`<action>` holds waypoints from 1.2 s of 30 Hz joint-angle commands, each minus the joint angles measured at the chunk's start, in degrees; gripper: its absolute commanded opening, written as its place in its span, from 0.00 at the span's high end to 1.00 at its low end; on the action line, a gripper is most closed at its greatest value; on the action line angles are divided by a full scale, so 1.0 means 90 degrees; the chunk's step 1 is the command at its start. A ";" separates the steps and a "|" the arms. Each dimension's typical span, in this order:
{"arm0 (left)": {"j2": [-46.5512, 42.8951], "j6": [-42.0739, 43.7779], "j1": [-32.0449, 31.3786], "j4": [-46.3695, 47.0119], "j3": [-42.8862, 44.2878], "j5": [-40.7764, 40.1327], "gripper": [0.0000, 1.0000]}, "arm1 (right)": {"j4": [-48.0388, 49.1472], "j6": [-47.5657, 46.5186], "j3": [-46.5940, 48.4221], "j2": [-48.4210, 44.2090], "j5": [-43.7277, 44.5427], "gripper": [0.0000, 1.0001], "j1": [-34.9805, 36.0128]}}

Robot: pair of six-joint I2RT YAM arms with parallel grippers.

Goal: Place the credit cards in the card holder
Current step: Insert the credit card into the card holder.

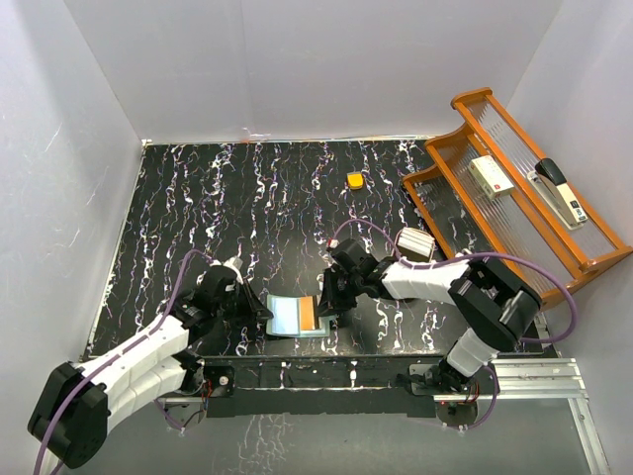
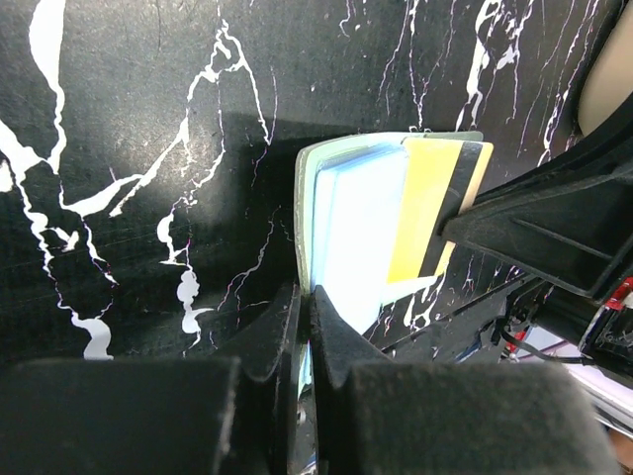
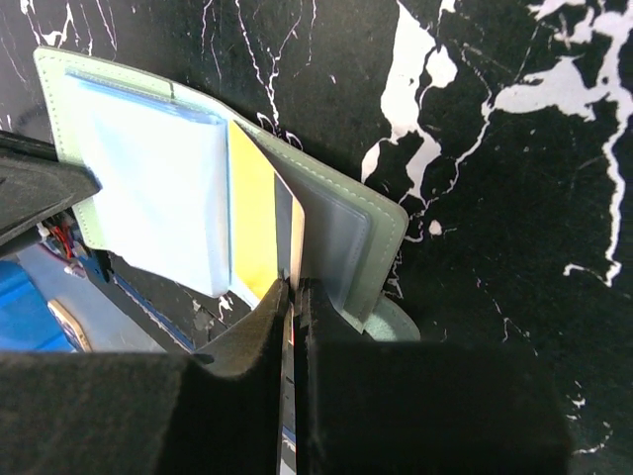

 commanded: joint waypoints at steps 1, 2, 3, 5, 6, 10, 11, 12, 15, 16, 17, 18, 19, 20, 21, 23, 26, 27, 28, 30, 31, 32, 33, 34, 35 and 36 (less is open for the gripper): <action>-0.0019 -0.0112 0.0000 0.0251 -0.0203 0.0165 1.00 | -0.0626 -0.0282 0.0012 -0.0339 0.0433 1.00 -0.0016; 0.0073 -0.0115 -0.0001 0.0349 -0.0224 0.0182 1.00 | -0.0649 -0.0277 0.0039 -0.0454 0.0388 1.00 -0.0018; 0.0155 -0.0115 0.0000 0.0425 -0.0236 0.0200 1.00 | -0.0675 -0.0249 0.0068 -0.0580 0.0345 1.00 -0.0017; 0.0337 -0.0101 -0.0005 0.0556 -0.0245 0.0263 1.00 | -0.0707 -0.0159 0.0101 -0.0857 0.0320 1.00 -0.0017; 0.0410 -0.0095 -0.0002 0.0618 -0.0250 0.0271 1.00 | -0.0680 -0.0115 0.0099 -0.1031 0.0305 1.00 -0.0015; 0.0663 -0.0113 -0.0003 0.0855 -0.0255 0.0262 1.00 | -0.0552 -0.0003 0.0078 -0.1281 0.0223 1.00 -0.0017; 0.0718 -0.0108 -0.0002 0.0902 -0.0246 0.0271 1.00 | -0.0545 -0.0001 0.0078 -0.1269 0.0197 1.00 -0.0018; 0.0781 -0.0106 0.0002 0.0933 -0.0229 0.0278 1.00 | -0.0536 0.0001 0.0078 -0.1230 0.0173 1.00 -0.0018; 0.0896 -0.0086 -0.0004 0.0941 -0.0179 0.0263 1.00 | -0.0361 0.0051 0.0037 -0.1091 0.0028 1.00 -0.0012; 0.0915 -0.0081 -0.0003 0.0939 -0.0173 0.0258 1.00 | -0.0262 0.0093 0.0004 -0.1062 -0.0023 1.00 -0.0015; 0.0908 -0.0093 0.0002 0.0938 -0.0177 0.0249 1.00 | -0.0150 0.0135 -0.0038 -0.1029 -0.0059 1.00 -0.0014; 0.0895 -0.0107 0.0001 0.0938 -0.0194 0.0239 1.00 | -0.0043 0.0173 -0.0085 -0.0992 -0.0080 1.00 -0.0012; 0.0879 -0.0128 -0.0001 0.0947 -0.0221 0.0217 1.00 | 0.0060 0.0200 -0.0112 -0.0954 -0.0102 1.00 -0.0017; 0.0860 -0.0142 -0.0003 0.0953 -0.0250 0.0207 1.00 | 0.0136 0.0213 -0.0126 -0.0901 -0.0133 1.00 -0.0018; 0.0842 -0.0145 0.0001 0.0962 -0.0277 0.0191 1.00 | 0.0207 0.0223 -0.0135 -0.0849 -0.0178 1.00 -0.0017; 0.0791 -0.0172 -0.0005 0.0999 -0.0338 0.0211 1.00 | 0.0305 0.0245 -0.0146 -0.0726 -0.0248 1.00 -0.0018; 0.0747 -0.0183 0.0001 0.1026 -0.0395 0.0220 1.00 | 0.0415 0.0262 -0.0190 -0.0597 -0.0296 1.00 -0.0023; 0.0763 -0.0175 0.0004 0.1026 -0.0389 0.0231 1.00 | 0.0477 0.0285 -0.0229 -0.0582 -0.0316 1.00 -0.0018; 0.0781 -0.0167 0.0002 0.1040 -0.0382 0.0240 1.00 | 0.0532 0.0316 -0.0262 -0.0571 -0.0336 1.00 -0.0015; 0.0826 -0.0155 -0.0003 0.1043 -0.0370 0.0260 1.00 | 0.0595 0.0332 -0.0293 -0.0549 -0.0360 1.00 -0.0018; 0.0852 -0.0159 -0.0003 0.1058 -0.0373 0.0262 1.00 | 0.0615 0.0332 -0.0293 -0.0531 -0.0369 1.00 -0.0018; 0.0863 -0.0168 -0.0005 0.1085 -0.0382 0.0271 1.00 | 0.0632 0.0326 -0.0298 -0.0522 -0.0374 1.00 -0.0018; 0.0886 -0.0173 0.0002 0.1123 -0.0386 0.0281 1.00 | 0.0642 0.0326 -0.0303 -0.0520 -0.0384 1.00 -0.0017; 0.0905 -0.0187 -0.0003 0.1158 -0.0396 0.0288 1.00 | 0.0661 0.0329 -0.0308 -0.0507 -0.0391 1.00 -0.0015; 0.0923 -0.0201 0.0002 0.1176 -0.0404 0.0300 1.00 | 0.0680 0.0339 -0.0318 -0.0496 -0.0395 1.00 -0.0013; 0.0926 -0.0216 -0.0003 0.1189 -0.0406 0.0309 1.00 | 0.0699 0.0336 -0.0322 -0.0479 -0.0410 1.00 -0.0017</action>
